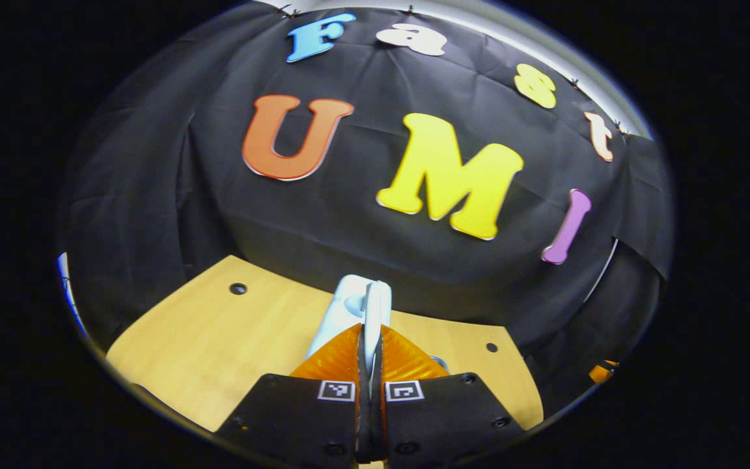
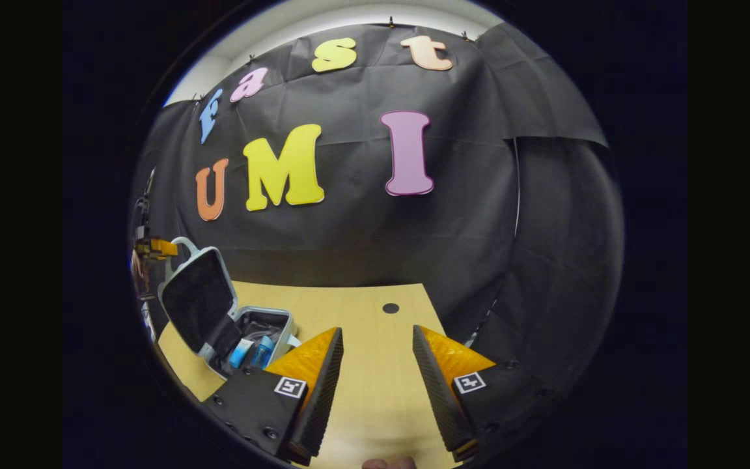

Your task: First open the suitcase, pack the skin care products into it, and then close the suitcase.

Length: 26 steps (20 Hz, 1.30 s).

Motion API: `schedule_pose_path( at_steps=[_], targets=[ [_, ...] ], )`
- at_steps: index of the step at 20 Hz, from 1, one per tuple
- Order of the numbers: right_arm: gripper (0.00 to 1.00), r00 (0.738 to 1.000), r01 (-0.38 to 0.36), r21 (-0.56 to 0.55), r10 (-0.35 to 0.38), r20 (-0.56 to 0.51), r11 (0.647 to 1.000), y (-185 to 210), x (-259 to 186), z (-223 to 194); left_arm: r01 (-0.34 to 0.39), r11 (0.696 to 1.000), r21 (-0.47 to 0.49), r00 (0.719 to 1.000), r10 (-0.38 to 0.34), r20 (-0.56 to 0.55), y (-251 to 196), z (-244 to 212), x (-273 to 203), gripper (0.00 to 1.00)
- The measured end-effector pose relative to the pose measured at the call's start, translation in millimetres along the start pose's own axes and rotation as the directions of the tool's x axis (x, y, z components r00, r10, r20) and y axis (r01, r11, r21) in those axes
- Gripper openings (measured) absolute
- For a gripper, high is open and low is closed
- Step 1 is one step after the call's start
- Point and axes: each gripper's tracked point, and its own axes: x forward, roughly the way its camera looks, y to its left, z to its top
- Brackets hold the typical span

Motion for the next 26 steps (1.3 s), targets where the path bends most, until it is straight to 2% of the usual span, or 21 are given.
schedule_pose_path(
  at_steps=[1,3,7,9,10,11,13,18,21,24,26],
  targets=[
    [0.59,1.0,0.011,0.002,-0.011,0.007,1.0,-6,-3,1,0.024,0.999,0.032,1.0,-0.024,0.003,-24,-9,0,0.03],
    [0.7,0.999,0.038,0.007,-0.038,0.015,0.999,-19,-7,0,0.075,0.994,0.074,0.997,-0.075,-0.002,-61,-34,5,0.03],
    [0.7,0.993,0.114,0.005,-0.114,0.018,0.993,-51,-26,1,0.144,0.983,0.11,0.989,-0.139,-0.045,-122,-94,26,0.03],
    [0.69,0.989,0.149,-0.013,-0.148,0.01,0.989,-66,-36,-1,0.162,0.977,0.139,0.985,-0.153,-0.076,-139,-118,39,0.03],
    [0.7,0.987,0.163,-0.025,-0.163,0.005,0.986,-72,-41,-3,0.172,0.974,0.15,0.983,-0.16,-0.091,-145,-130,45,0.09],
    [0.69,0.983,0.181,-0.036,-0.181,-0.002,0.983,-80,-45,-5,0.181,0.971,0.155,0.98,-0.165,-0.11,-150,-141,51,0.03],
    [0.7,0.977,0.209,-0.045,-0.21,-0.02,0.977,-92,-53,-8,0.198,0.966,0.168,0.973,-0.173,-0.153,-159,-169,56,0.03],
    [0.7,0.968,0.246,-0.055,-0.248,-0.041,0.968,-103,-63,-12,0.212,0.954,0.211,0.958,-0.161,-0.236,-169,-227,75,0.03],
    [0.71,0.967,0.247,-0.051,-0.25,-0.052,0.968,-102,-66,-15,0.183,0.956,0.228,0.96,-0.124,-0.252,-168,-244,83,0.04],
    [0.69,0.967,0.246,-0.043,-0.248,-0.054,0.968,-100,-65,-14,0.142,0.945,0.294,0.966,-0.067,-0.249,-170,-252,87,0.04],
    [0.69,0.97,0.238,-0.041,-0.24,-0.046,0.97,-98,-65,-11,0.139,0.936,0.322,0.967,-0.058,-0.249,-174,-258,87,0.06]
  ],
)
